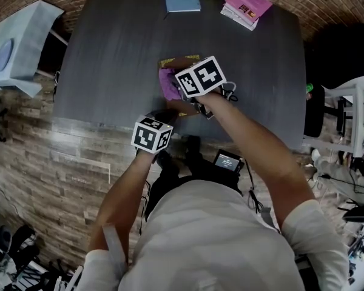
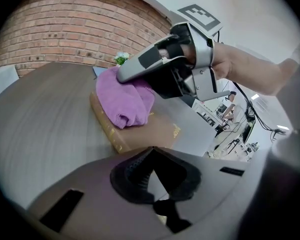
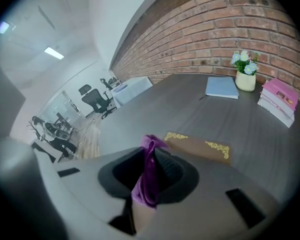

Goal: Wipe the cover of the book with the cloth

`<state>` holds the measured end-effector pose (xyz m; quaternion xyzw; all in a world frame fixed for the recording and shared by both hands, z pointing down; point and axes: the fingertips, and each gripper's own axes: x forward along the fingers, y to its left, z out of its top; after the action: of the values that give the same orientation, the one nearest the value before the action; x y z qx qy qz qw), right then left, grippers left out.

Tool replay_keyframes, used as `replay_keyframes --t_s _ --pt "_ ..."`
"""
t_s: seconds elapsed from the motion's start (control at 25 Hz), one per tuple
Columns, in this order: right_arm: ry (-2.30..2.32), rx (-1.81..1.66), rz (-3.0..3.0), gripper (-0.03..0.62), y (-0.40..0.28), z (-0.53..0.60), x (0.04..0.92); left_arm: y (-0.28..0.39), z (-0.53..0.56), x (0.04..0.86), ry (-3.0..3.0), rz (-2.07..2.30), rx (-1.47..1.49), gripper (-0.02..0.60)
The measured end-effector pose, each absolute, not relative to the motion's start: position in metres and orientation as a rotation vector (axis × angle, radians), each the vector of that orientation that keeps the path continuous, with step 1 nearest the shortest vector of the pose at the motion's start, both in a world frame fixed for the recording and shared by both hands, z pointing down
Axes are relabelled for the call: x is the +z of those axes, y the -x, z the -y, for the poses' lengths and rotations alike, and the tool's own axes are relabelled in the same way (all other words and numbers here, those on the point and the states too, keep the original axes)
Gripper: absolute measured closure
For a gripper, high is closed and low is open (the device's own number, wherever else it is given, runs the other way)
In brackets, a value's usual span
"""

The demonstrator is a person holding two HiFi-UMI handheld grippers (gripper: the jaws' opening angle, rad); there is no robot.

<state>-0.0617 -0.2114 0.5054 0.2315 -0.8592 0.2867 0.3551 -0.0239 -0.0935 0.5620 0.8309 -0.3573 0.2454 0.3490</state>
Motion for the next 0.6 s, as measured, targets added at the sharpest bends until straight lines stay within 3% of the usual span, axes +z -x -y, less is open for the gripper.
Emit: replay_keyframes --t_s 0.6 --pt "-0.582 0.543 2.121 0.522 0.052 0.211 0.538 0.025 0.094 0.561 -2.143 0.924 0.609 0.575"
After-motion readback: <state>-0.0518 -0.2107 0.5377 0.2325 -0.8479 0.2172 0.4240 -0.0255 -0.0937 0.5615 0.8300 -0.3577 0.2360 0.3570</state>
